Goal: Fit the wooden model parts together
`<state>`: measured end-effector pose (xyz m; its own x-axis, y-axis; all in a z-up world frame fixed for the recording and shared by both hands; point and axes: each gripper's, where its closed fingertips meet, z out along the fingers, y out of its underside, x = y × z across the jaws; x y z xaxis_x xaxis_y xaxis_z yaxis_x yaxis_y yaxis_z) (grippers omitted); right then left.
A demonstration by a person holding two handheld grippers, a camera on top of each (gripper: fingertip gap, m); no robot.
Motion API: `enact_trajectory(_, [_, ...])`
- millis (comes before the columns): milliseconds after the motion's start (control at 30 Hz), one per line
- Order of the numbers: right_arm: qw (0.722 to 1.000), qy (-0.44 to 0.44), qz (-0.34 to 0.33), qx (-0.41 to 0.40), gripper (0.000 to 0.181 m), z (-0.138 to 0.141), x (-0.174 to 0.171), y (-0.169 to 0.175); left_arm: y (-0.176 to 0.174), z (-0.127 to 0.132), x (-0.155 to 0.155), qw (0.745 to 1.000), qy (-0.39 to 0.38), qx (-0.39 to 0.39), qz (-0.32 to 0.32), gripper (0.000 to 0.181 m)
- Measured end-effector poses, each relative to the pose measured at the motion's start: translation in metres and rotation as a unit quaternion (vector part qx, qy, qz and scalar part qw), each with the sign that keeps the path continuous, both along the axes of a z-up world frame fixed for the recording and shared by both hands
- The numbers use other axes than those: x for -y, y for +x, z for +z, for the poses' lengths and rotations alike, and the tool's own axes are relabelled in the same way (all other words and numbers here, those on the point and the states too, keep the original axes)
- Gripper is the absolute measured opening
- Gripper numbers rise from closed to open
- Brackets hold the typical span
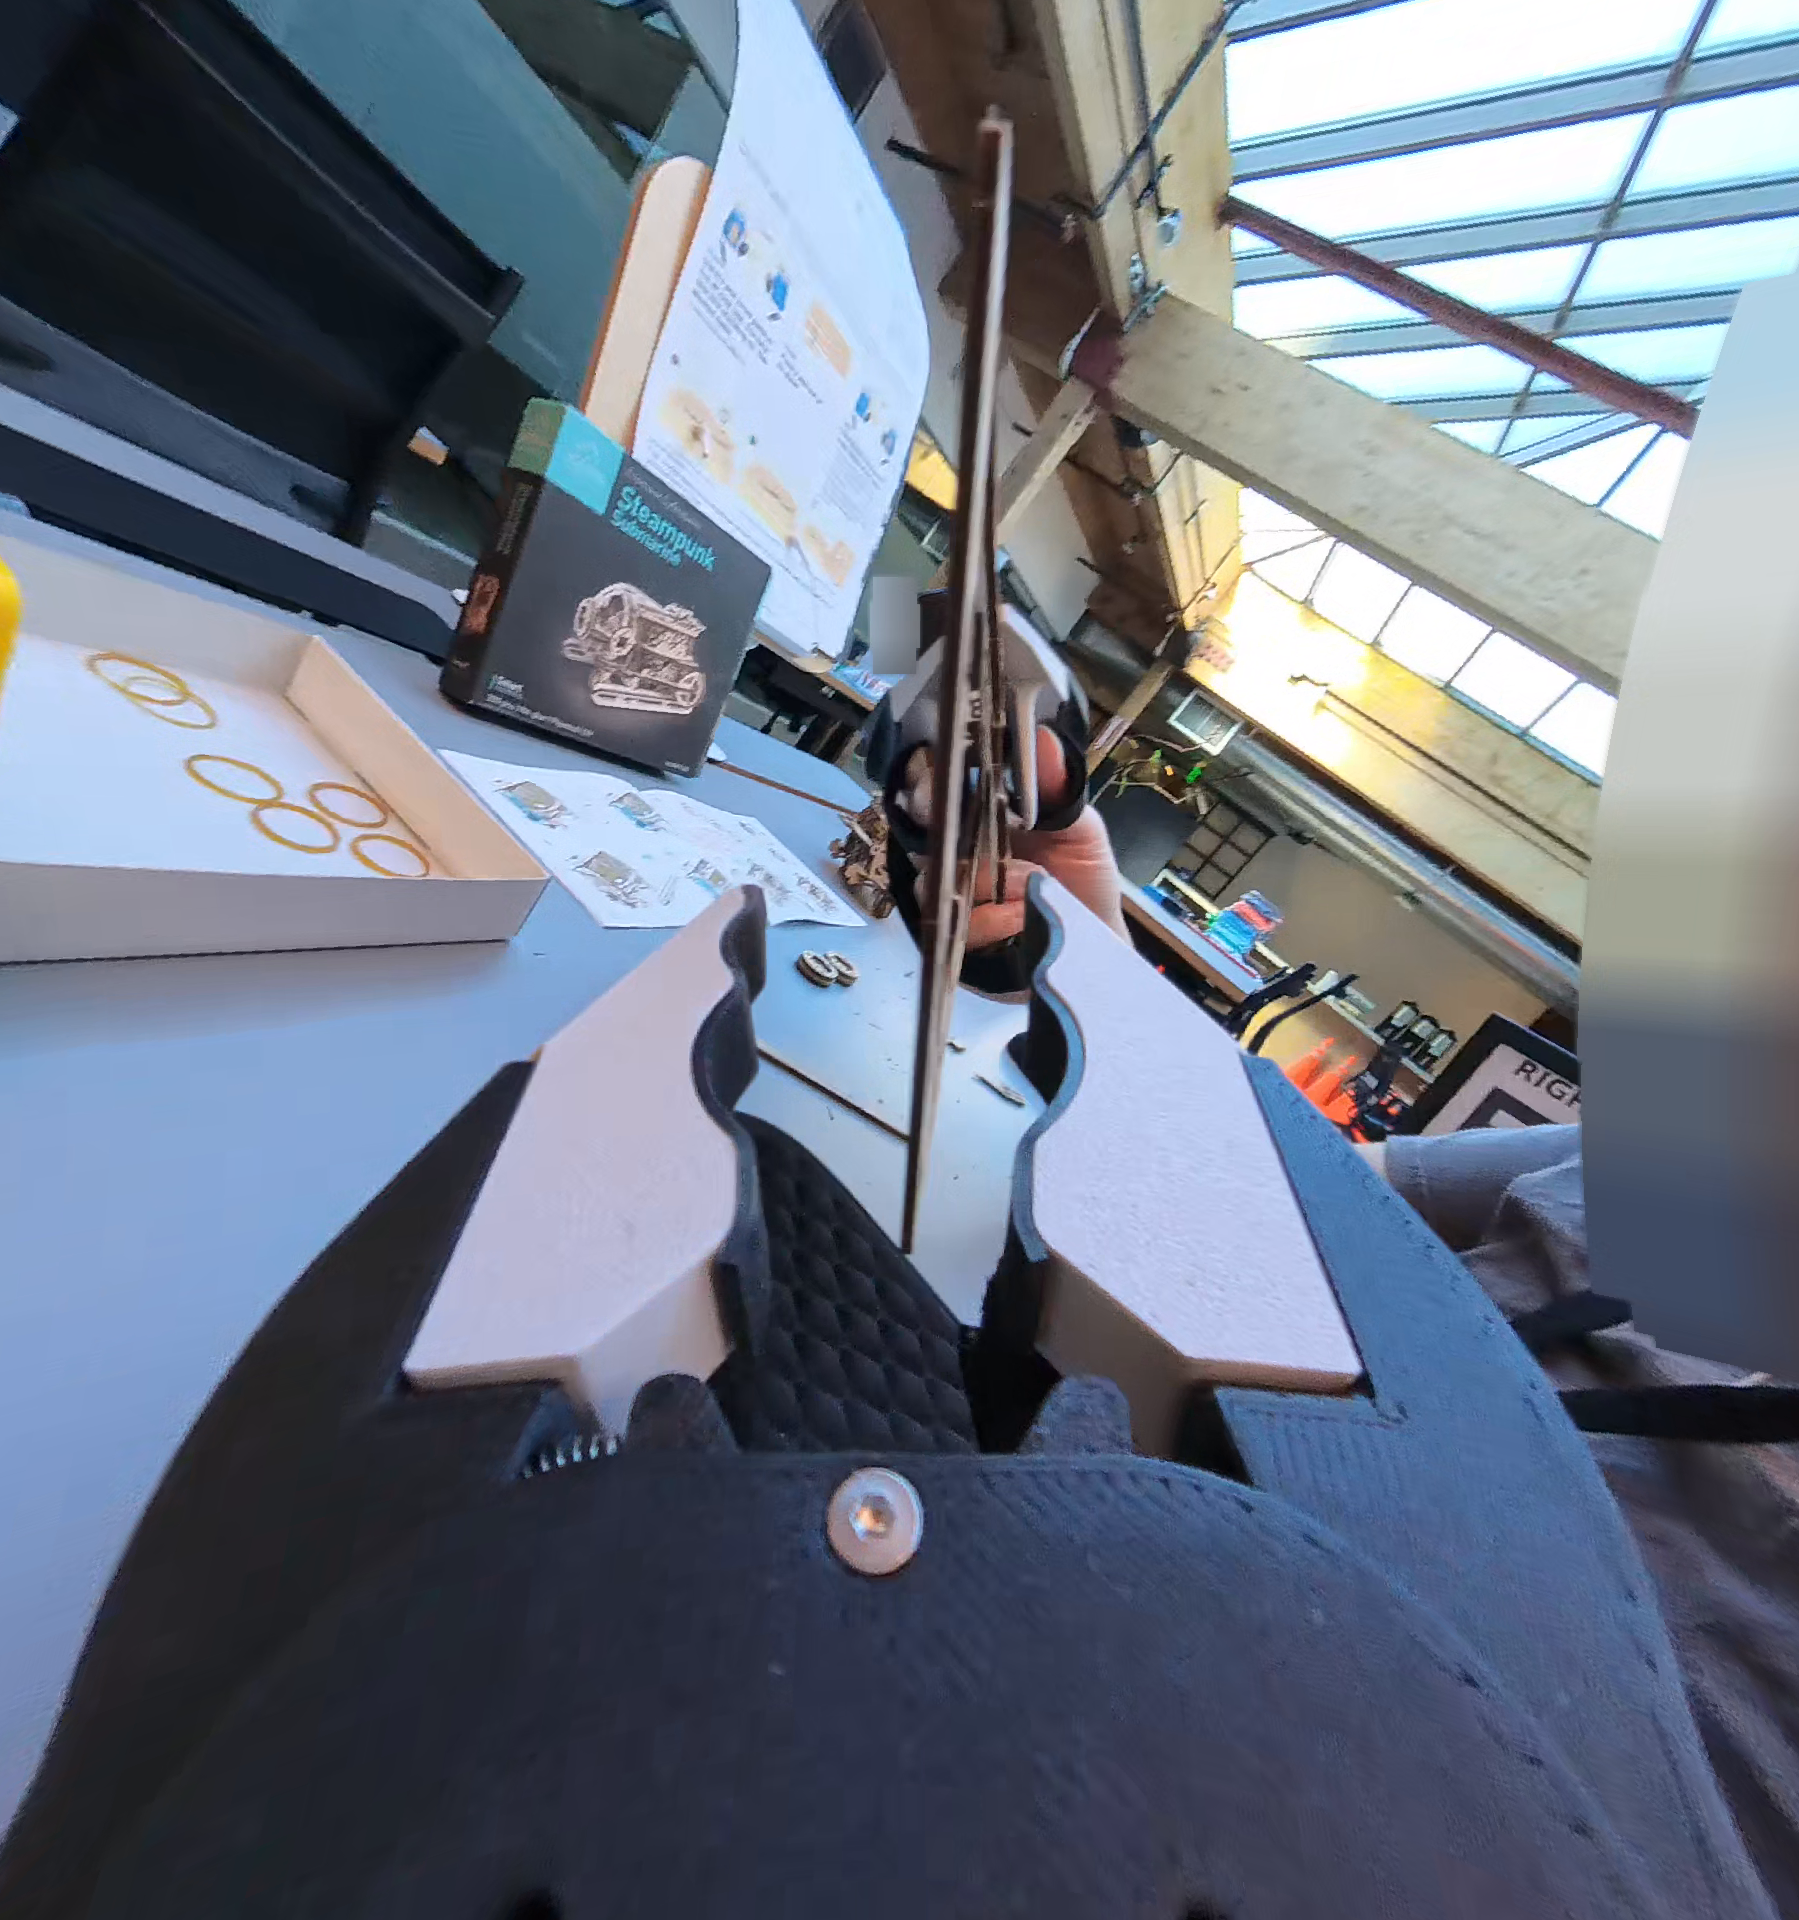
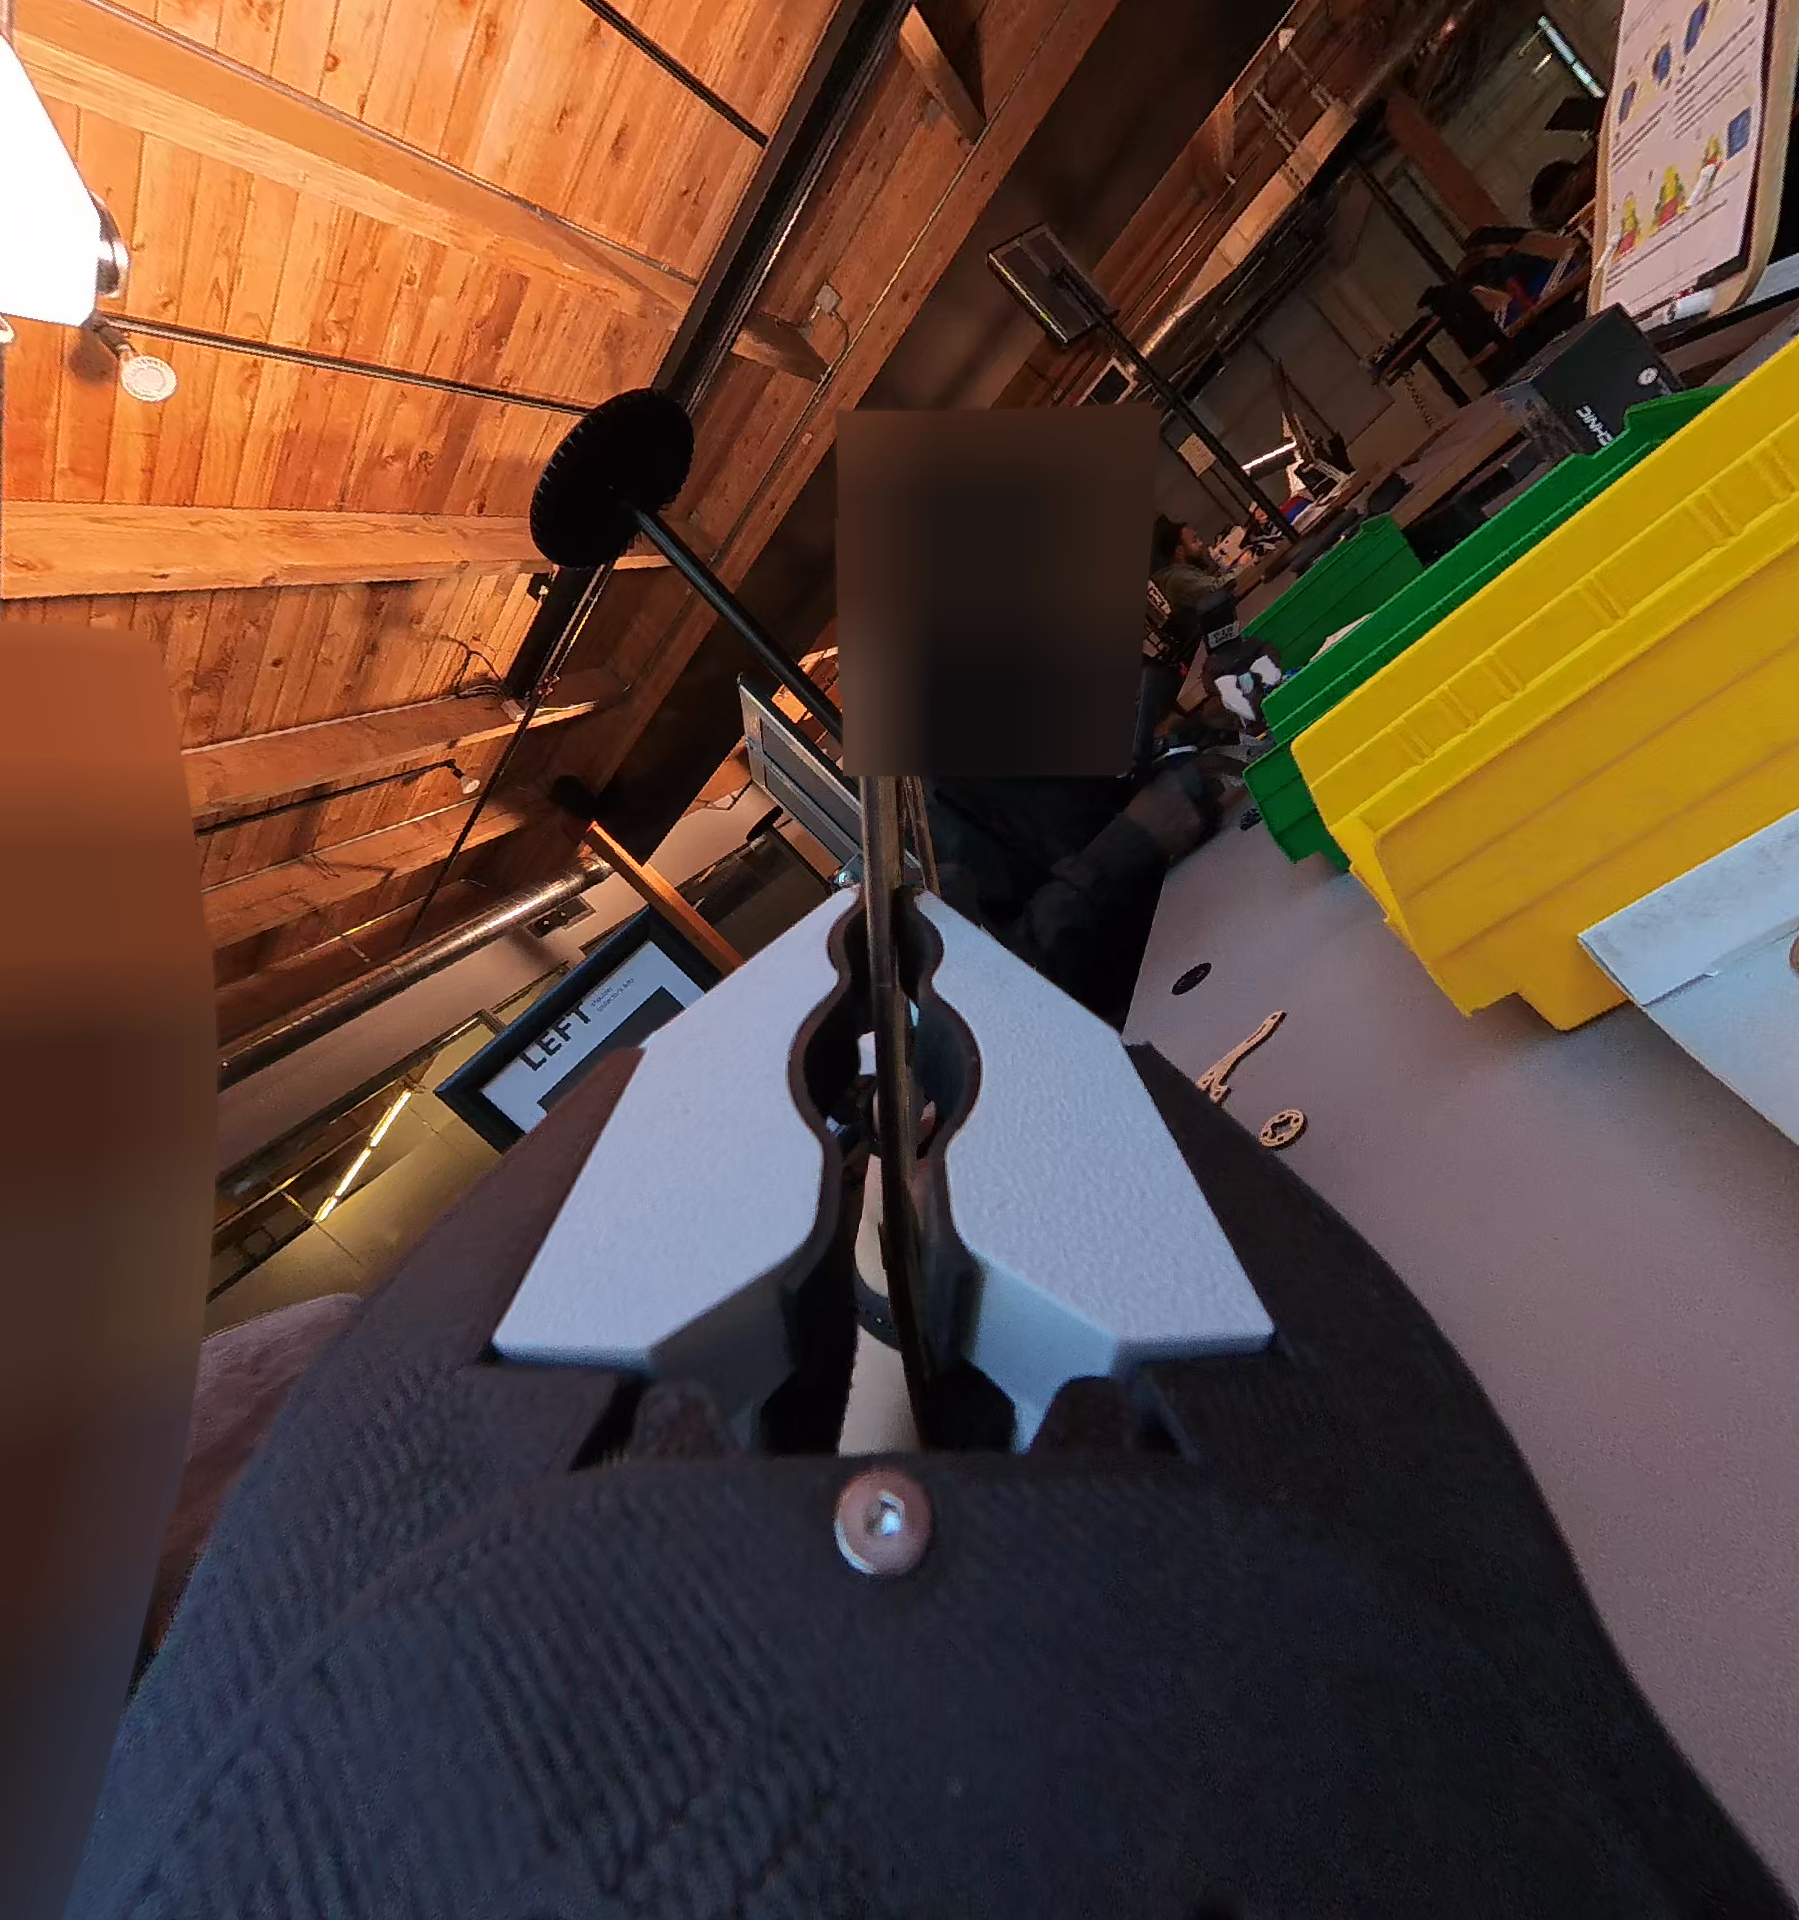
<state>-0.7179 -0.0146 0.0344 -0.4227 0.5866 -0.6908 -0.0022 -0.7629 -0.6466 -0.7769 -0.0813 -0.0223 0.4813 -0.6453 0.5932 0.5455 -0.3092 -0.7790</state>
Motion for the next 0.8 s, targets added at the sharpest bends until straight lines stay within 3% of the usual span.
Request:
enact_trajectory(167, [1.000,-0.006,0.002,-0.005,0.001,-0.002,0.005,-0.006,0.018,0.004,0.004,0.999,0.022,-0.022,-0.031,0.040])
enact_trajectory(333, [1.000,-0.006,0.001,-0.008,0.001,-0.007,0.008,-0.007,0.037,0.003,-0.002,0.997,0.028,-0.047,-0.060,0.002])
enact_trajectory(567, [0.995,0.077,0.000,0.058,0.002,-0.021,0.013,0.017,0.049,-0.006,-0.003,0.992,-0.001,-0.087,-0.087,0.001])
enact_trajectory(700, [0.986,0.118,-0.016,0.112,0.018,-0.039,0.019,0.030,0.060,-0.013,0.001,0.988,-0.020,-0.120,-0.096,0.002])
enact_trajectory(800, [0.984,0.122,-0.005,0.131,0.014,-0.046,0.028,0.034,0.066,-0.019,0.009,0.986,-0.033,-0.122,-0.107,0.002])
